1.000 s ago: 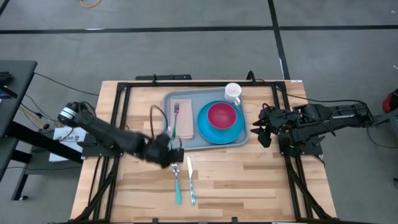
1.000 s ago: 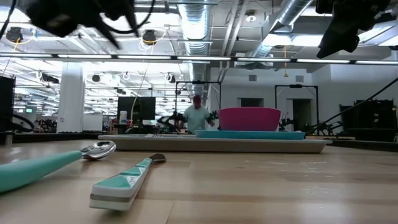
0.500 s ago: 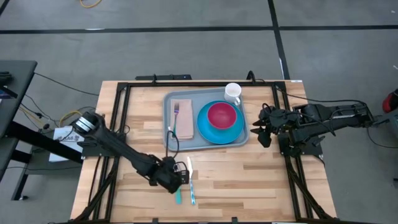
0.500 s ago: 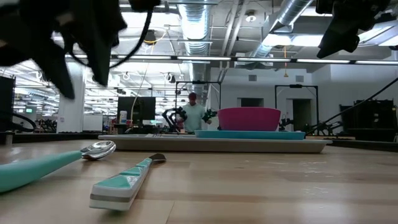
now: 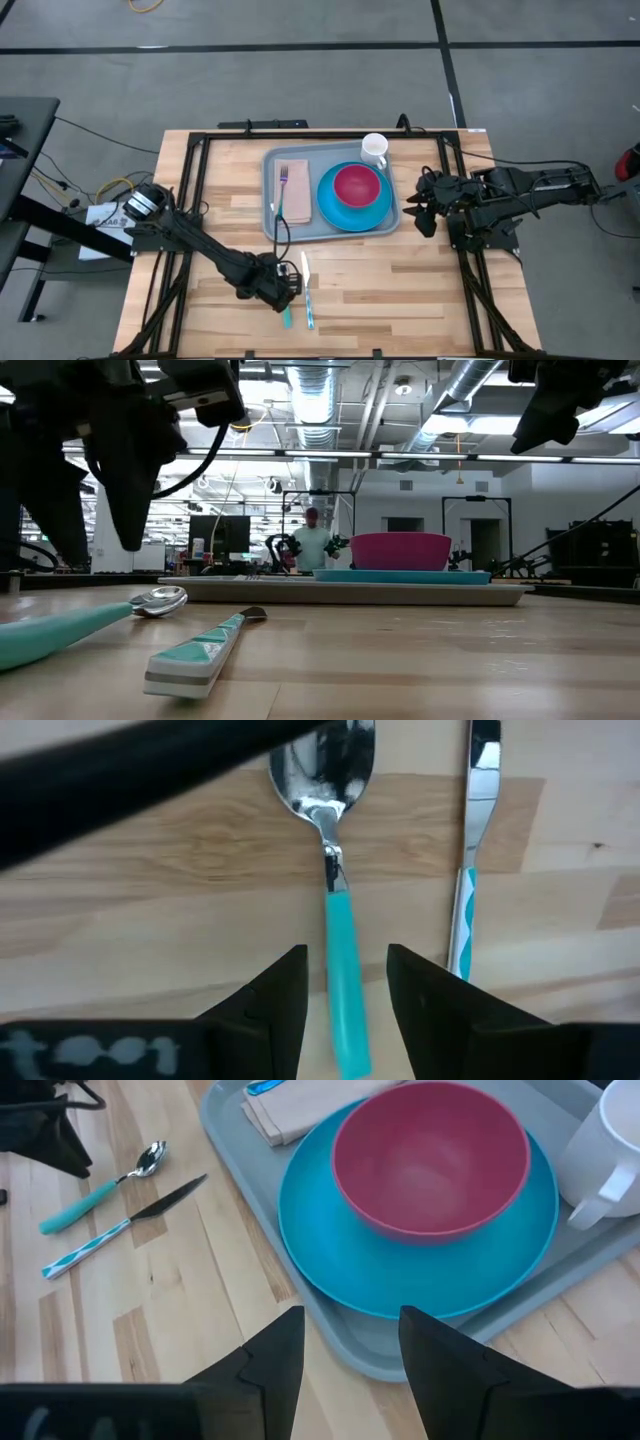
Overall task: Set up tray
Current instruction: Put the blue spoon on the brown napkin to the right of the blue fork on the blue tray
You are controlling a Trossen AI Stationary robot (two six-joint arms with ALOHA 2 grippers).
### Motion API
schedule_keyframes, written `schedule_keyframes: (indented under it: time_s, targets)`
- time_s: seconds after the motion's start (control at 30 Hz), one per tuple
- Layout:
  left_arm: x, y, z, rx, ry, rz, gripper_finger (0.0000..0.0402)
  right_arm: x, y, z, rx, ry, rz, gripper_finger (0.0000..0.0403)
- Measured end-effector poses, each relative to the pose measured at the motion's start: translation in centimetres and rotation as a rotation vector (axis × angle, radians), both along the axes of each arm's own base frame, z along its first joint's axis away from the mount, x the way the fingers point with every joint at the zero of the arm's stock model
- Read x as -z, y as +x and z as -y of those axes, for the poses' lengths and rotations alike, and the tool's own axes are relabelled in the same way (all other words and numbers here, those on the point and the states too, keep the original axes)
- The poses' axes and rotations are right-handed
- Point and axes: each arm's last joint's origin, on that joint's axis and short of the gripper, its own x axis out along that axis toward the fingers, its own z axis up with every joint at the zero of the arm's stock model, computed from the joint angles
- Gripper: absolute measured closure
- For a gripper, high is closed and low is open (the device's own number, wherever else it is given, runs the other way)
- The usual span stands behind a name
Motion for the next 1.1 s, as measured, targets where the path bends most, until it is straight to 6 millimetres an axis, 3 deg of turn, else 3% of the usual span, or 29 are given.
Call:
schedule_keyframes:
  time_s: [0.37, 0.47, 0.6, 0.8, 1.1]
  targets:
    - [1.4, 1.7, 1.3, -0.024, -0.073, 0.100, 0.0262, 0.2, -0.2, 0.0, -0.013, 0.012, -0.028, 0.0248]
    - [2.3, 1.9, 1.7, -0.020, -0.071, 0.041, 0.0262, 0.3, -0.3, 0.0, -0.013, 0.010, -0.045, 0.0248]
    - [1.9, 1.5, 2.0, -0.010, -0.007, -0.087, 0.0262, 0.3, -0.3, 0.0, -0.024, 0.002, -0.048, 0.0248]
    - [-1.1, 1.3, 1.9, -0.006, 0.097, -0.165, 0.0262, 0.3, -0.4, 0.0, -0.059, -0.032, -0.061, 0.0248]
    - [-1.2, 1.9, 2.1, -0.026, 0.078, -0.112, 0.0262, 0.4, -0.5, -0.1, -0.068, -0.028, -0.074, 0.0248]
